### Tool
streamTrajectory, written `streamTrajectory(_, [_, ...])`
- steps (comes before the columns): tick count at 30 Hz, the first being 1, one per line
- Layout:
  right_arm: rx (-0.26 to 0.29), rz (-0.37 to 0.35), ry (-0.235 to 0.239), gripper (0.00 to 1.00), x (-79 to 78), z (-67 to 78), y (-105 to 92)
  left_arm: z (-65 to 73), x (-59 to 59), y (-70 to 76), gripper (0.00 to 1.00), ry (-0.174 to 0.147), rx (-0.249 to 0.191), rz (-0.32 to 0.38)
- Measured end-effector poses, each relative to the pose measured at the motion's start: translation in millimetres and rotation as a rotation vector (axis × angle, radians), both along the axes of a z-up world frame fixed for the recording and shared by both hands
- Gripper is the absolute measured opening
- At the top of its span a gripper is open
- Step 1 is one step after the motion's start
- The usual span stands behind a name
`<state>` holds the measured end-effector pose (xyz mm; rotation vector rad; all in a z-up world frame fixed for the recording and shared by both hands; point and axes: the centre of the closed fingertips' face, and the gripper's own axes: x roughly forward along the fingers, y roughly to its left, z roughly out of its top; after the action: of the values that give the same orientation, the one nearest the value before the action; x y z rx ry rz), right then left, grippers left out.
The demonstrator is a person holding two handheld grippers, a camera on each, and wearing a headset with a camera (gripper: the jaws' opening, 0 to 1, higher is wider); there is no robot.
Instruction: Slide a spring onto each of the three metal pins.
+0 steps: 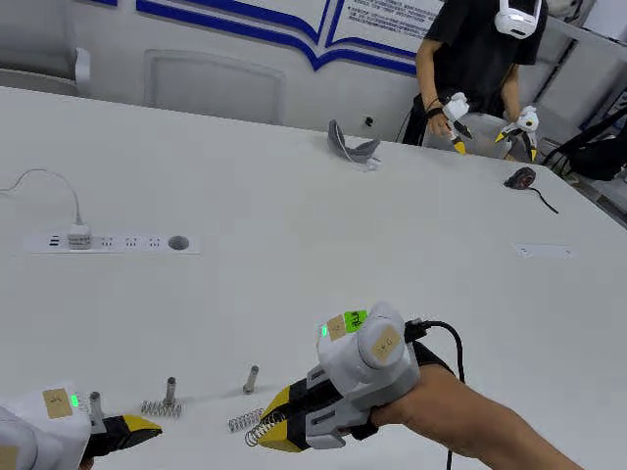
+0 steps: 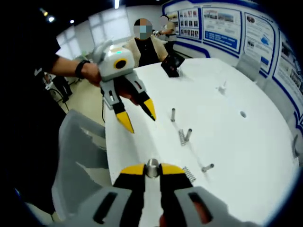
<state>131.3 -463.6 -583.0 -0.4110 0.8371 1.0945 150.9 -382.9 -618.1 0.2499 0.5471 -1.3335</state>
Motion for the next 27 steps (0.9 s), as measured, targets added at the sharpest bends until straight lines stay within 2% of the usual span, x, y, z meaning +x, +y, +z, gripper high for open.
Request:
streamTrajectory(6, [-0.005, 0.038, -0.006, 0.13, 9.1, -4.4, 9.1, -5.4, 3.5, 20.3, 0.41, -0.001, 0.03, 0.042])
streamTrajectory(12, [-0.023, 0.092, -0.006, 0.13, 15.8, -9.9, 18.1, -10.8, 5.3, 42.0, 0.45, 0.002, 0.045, 0.114])
streamTrajectory(19, [-0.044, 0.117, -0.032, 0.13, 31.7, -9.6, 22.3, -15.5, 9.0, 64.8, 0.51, 0.012, 0.063, 0.195])
streamTrajectory(27, [-0.059, 0.138, -0.051, 0.13, 46.9, -8.4, 27.8, -16.5, 13.6, 79.0, 0.57, 0.014, 0.071, 0.261])
